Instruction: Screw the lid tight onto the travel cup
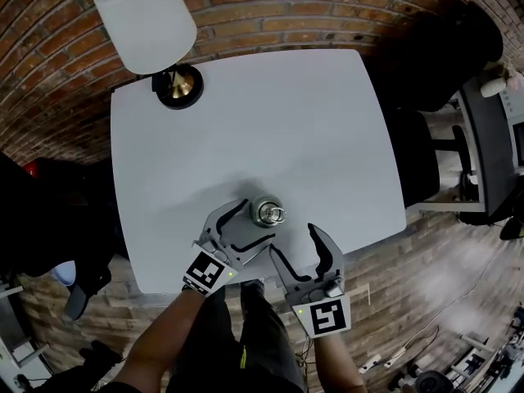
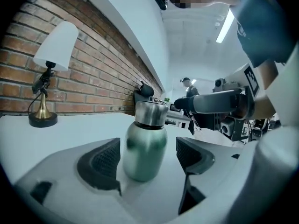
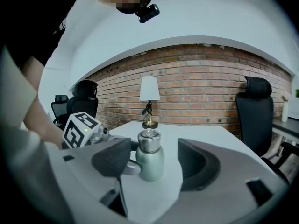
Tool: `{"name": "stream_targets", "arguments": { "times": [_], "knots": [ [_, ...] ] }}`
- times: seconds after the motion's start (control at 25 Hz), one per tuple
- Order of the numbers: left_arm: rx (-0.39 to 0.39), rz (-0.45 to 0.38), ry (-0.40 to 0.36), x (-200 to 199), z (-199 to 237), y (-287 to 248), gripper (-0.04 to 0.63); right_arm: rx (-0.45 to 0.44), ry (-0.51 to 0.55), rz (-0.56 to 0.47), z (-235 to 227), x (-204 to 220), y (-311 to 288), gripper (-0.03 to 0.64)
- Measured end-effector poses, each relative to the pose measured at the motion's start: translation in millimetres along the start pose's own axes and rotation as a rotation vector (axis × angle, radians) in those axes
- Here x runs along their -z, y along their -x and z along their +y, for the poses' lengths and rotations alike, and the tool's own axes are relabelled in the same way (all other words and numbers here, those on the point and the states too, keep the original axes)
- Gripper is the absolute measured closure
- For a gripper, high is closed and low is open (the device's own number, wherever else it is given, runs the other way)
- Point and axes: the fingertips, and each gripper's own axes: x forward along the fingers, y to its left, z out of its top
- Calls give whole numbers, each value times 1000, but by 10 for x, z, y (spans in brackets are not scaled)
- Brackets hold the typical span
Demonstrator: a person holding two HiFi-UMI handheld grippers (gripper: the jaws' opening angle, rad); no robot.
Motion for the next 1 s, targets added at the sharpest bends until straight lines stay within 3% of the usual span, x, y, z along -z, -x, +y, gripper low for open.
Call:
{"name": "stream_targets", "arguments": {
  "times": [0.32, 0.44, 0.48, 0.56, 0.72, 1.0],
  "knots": [
    [-1, 57, 48, -66, -200, 360, 239, 47, -49, -6, -38, -403, 193, 334],
    [-7, 73, 75, -111, -234, 482, 241, 85, -42, -17, -42, -557, 308, 442],
    [-10, 78, 82, -133, -234, 520, 254, 94, -41, -22, -42, -610, 346, 456],
    [-10, 82, 100, -196, -230, 588, 383, 110, -34, -28, -43, -709, 419, 498],
    [-19, 54, 107, -379, -131, 705, 506, 140, 3, -51, -52, -916, 522, 565],
    [-50, -27, 24, -994, -16, 950, 554, 194, 17, -105, -78, -1264, 784, 603]
  ]
}}
